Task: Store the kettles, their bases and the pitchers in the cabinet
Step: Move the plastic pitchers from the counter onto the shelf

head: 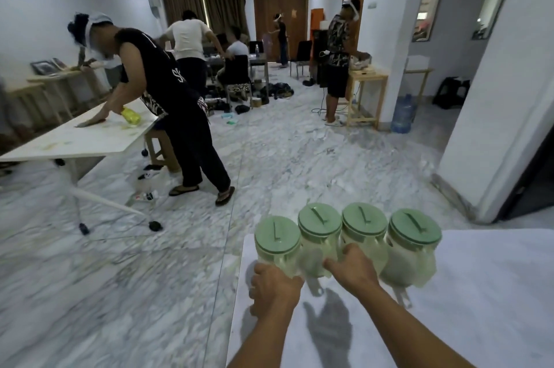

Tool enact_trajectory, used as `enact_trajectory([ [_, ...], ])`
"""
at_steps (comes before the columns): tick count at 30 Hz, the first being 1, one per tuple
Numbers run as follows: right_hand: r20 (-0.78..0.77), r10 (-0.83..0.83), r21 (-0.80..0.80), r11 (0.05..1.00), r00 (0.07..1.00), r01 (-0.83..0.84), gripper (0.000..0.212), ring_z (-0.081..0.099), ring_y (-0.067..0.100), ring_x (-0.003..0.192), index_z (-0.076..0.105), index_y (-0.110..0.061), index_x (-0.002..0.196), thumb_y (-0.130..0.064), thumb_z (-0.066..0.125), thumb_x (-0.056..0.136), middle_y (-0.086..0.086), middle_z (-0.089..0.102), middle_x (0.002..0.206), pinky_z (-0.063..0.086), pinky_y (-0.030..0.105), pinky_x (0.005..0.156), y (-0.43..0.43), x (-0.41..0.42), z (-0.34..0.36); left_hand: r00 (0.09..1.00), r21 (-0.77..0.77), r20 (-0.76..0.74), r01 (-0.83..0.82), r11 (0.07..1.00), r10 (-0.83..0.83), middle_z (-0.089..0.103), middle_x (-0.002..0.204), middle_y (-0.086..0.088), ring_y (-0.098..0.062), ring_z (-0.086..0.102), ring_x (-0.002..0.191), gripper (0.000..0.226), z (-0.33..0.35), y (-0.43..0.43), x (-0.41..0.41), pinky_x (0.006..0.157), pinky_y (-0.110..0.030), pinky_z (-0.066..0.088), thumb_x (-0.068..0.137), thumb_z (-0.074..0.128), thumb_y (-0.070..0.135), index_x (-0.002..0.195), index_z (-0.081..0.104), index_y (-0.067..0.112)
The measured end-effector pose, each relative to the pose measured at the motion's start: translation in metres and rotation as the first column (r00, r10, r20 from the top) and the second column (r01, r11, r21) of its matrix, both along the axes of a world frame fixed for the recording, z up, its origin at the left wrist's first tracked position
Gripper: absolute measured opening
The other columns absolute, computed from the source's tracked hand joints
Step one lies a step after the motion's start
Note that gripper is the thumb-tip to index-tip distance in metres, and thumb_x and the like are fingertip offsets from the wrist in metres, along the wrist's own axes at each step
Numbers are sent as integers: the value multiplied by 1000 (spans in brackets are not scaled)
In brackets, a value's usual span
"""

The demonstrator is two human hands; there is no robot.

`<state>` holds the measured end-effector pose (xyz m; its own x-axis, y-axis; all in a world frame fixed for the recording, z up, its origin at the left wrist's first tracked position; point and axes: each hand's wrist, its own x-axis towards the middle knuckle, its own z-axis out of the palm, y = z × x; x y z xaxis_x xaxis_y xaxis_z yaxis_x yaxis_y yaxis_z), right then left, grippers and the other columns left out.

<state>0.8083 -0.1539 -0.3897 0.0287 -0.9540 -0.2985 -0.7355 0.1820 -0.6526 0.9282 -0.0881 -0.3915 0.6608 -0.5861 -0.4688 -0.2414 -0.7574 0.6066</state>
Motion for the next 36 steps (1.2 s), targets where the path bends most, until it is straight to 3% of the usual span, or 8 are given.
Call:
enact_trajectory([
  [4, 24, -23, 38, 999, 999, 22, 56, 67, 32, 104, 64, -12, 115, -46, 77, 72, 10, 72, 114, 53, 38, 89, -35, 13, -30, 996, 73, -25, -81, 994, 83, 52, 136, -14, -35, 49, 126, 74, -23, -33, 5, 99, -44, 45, 77, 71, 42, 136, 42, 8],
  [9, 106, -107, 37, 994, 989, 103, 44, 62, 37, 115, 59, -2, 121, -36, 58, 93, 20, 66, 122, 46, 35, 90, -42, 30, -33, 994, -8, 29, -106, 994, 106, 63, 123, -14, -36, 60, 114, 42, -26, -45, 18, 94, -39, 48, 84, 61, 34, 119, 61, 10],
  [14, 215, -72, -73, 993, 974, 89, 75, 71, 34, 86, 69, -4, 93, -71, 41, 74, 16, 75, 91, 56, 39, 80, -44, 43, -24, 995, -211, -20, -98, 973, 96, 69, 109, -19, -35, 65, 100, 34, 15, -48, 43, 80, -33, 51, 85, 63, 27, 107, 68, 1],
  [19, 327, -126, -244, 946, 936, 213, 46, 71, 25, 62, 68, -7, 67, -45, 59, 90, 10, 73, 61, 56, 36, 70, -1, 46, 61, 997, -415, -69, -2, 910, -30, 73, 90, -16, -34, 69, 85, 43, 83, -34, 64, 76, -36, 55, 79, 64, 44, 92, 72, 4],
  [25, 511, -313, -341, 781, 801, 523, 43, 67, 19, 55, 68, -4, 75, -43, 60, 90, 10, 70, 62, 51, 30, 58, 83, 20, 125, 954, -694, -70, 163, 701, -291, 74, 91, -9, -32, 69, 88, 58, 146, 24, 41, 80, -39, 53, 81, 47, 63, 91, 73, 12],
  [28, 601, -347, -347, 698, 720, 626, 37, 62, 22, 54, 63, -10, 74, -44, 62, 90, 8, 64, 62, 48, 30, 56, 135, -6, 147, 893, -735, -123, 211, 645, -433, 67, 71, -7, -27, 62, 70, 49, 170, 53, 14, 77, -43, 54, 89, 44, 53, 68, 65, 13],
  [32, 679, -407, -336, 567, 610, 752, 48, 60, 25, 56, 62, -10, 72, -54, 57, 90, 9, 60, 59, 47, 33, 58, 196, -64, 176, 797, -778, -174, 248, 577, -578, 69, 73, -6, -25, 62, 70, 40, 195, 86, -46, 71, -37, 51, 92, 46, 44, 75, 66, 14],
  [36, 705, -507, -315, 402, 496, 860, 48, 53, 24, 54, 52, -18, 67, -54, 36, 95, 8, 55, 61, 41, 35, 59, 247, -141, 198, 675, -811, -180, 309, 496, -715, 69, 72, -3, -24, 63, 73, 39, 211, 125, -127, 71, -34, 47, 93, 45, 40, 72, 67, 15],
])
